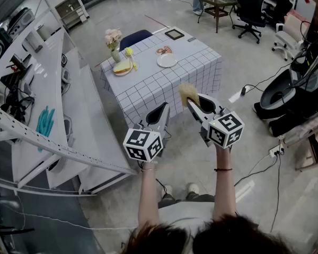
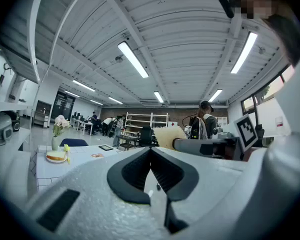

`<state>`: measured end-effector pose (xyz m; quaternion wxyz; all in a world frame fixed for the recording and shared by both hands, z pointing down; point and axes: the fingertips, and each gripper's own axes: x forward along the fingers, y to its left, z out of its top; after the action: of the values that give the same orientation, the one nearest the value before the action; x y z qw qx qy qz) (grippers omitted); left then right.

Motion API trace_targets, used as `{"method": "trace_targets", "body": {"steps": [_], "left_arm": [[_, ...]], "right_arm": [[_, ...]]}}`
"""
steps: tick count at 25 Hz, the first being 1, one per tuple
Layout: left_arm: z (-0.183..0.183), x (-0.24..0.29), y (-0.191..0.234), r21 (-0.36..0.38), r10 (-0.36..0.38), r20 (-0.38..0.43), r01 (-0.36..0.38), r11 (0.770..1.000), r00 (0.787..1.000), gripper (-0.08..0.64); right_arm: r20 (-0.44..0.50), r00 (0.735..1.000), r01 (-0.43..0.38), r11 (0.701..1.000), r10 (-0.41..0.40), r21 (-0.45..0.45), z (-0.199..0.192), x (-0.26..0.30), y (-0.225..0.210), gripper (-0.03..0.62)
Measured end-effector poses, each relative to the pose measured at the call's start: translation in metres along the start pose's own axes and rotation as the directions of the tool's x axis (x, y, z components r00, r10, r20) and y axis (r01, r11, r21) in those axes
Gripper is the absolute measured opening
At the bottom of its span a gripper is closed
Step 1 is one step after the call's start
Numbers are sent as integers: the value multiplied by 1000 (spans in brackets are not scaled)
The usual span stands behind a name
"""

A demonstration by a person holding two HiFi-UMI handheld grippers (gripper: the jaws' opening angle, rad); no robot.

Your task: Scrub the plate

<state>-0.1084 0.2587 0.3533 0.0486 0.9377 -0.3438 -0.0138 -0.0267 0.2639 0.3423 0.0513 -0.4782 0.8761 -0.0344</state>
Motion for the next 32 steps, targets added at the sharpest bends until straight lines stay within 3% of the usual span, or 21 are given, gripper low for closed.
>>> {"method": "trace_targets", "body": {"steps": [18,22,32], "left_arm": [[-13,6,-32,-12,46,-3,-46,999,999,11],[-15,8,-31,-17,66,-12,-66,998,998,11],[-23,36,-9,-27,75,-28,-76,997,997,11]], "right_arm": [[6,1000,-31,1000,31,3,2,-30,-19,84],[18,998,-64,998,64,22,3,-31,-21,84],[10,998,-60,997,60,43,-6,-9,-50,84]]}}
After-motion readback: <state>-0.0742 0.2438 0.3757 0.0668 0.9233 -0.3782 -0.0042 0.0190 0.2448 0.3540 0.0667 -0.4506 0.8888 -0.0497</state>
